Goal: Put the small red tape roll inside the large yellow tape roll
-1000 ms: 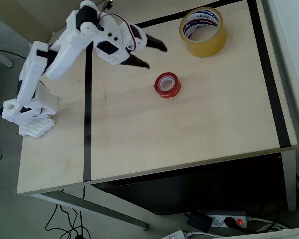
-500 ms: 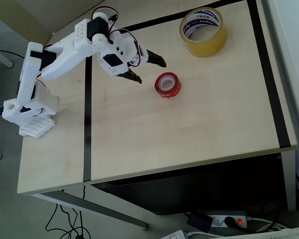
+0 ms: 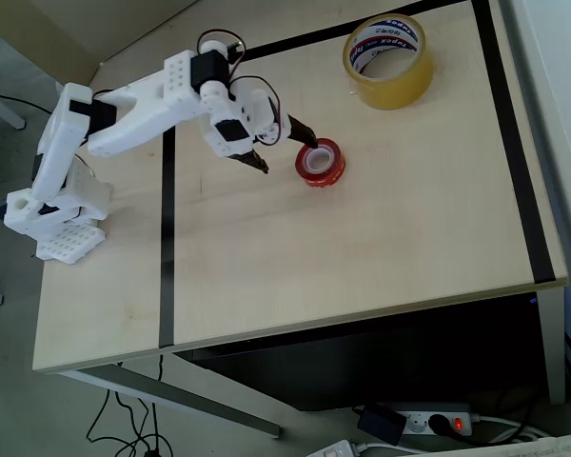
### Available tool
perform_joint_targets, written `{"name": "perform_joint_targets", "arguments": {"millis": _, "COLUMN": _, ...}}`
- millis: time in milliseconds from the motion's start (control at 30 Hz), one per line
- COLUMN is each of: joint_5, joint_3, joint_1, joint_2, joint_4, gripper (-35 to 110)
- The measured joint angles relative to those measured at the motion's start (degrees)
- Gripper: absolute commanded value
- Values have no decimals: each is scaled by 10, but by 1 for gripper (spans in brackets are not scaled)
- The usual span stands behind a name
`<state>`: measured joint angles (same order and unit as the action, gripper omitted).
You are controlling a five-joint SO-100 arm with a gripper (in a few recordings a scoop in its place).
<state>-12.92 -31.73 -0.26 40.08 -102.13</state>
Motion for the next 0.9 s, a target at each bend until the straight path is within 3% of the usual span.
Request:
{"name": "perform_joint_targets", "arguments": {"millis": 333, "joint_5": 2, "joint_3": 6, "joint_1": 14, "joint_2": -56, "joint_4": 2, "gripper": 33}}
{"name": "perform_joint_targets", "arguments": {"millis": 533, "joint_5": 2, "joint_3": 54, "joint_1": 19, "joint_2": -85, "joint_4": 3, "gripper": 0}}
{"name": "perform_joint_targets", "arguments": {"millis": 900, "joint_5": 2, "joint_3": 149, "joint_1": 27, "joint_2": -108, "joint_4": -1, "gripper": 0}}
